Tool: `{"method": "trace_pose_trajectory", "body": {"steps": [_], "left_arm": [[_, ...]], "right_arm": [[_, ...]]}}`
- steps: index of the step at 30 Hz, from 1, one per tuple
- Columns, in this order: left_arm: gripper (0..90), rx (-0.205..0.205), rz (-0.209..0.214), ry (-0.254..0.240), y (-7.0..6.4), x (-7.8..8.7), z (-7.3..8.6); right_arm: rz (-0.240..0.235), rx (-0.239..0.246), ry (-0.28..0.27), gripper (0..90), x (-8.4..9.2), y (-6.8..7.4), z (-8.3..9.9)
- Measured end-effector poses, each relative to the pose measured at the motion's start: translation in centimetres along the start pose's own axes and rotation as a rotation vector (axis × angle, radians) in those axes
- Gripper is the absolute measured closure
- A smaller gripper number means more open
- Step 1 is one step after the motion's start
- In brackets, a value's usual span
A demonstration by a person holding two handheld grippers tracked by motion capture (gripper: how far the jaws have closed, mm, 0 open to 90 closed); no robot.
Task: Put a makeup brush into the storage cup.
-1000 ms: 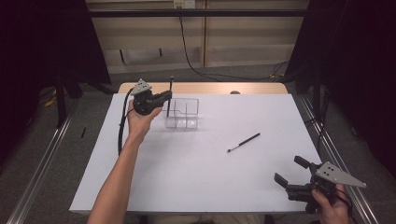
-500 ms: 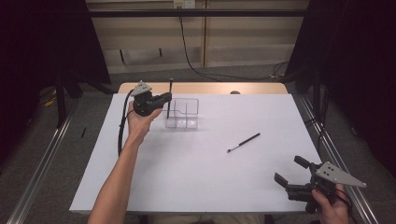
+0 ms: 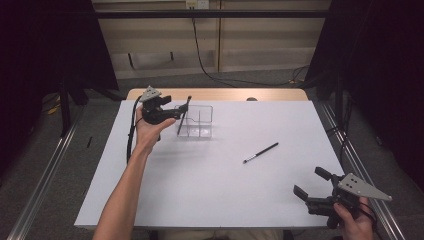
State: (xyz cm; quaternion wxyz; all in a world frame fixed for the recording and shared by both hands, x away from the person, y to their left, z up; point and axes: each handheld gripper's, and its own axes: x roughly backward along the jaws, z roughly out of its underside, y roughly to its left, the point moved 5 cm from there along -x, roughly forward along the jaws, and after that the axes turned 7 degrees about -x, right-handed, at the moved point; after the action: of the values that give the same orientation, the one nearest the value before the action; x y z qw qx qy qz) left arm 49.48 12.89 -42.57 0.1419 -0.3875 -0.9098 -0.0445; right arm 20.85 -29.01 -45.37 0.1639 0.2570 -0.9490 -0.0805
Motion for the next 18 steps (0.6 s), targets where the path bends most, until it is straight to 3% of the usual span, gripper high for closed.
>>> {"method": "trace_pose_trajectory", "body": {"steps": [3,7,15,18], "left_arm": [[6.2,0.03,0.009,-0.013,-0.1,0.1,-0.2],[2.9,0.032,0.032,-0.022,-0.4,0.4,-0.5],[2.0,-0.001,0.013,-0.016,-0.8,1.7,-1.1],[2.6,-0.012,0.032,-0.02,-1.0,2.3,-1.2]], "right_arm": [[-0.002,-0.003,-0.004,0.0,0.0,0.0,0.0],[-0.005,-0.004,-0.005,0.0,0.0,0.0,-0.1],[-0.005,-0.003,-0.003,0.0,0.0,0.0,-0.1],[-0.009,-0.001,-0.004,0.0,0.0,0.0,-0.1]]}}
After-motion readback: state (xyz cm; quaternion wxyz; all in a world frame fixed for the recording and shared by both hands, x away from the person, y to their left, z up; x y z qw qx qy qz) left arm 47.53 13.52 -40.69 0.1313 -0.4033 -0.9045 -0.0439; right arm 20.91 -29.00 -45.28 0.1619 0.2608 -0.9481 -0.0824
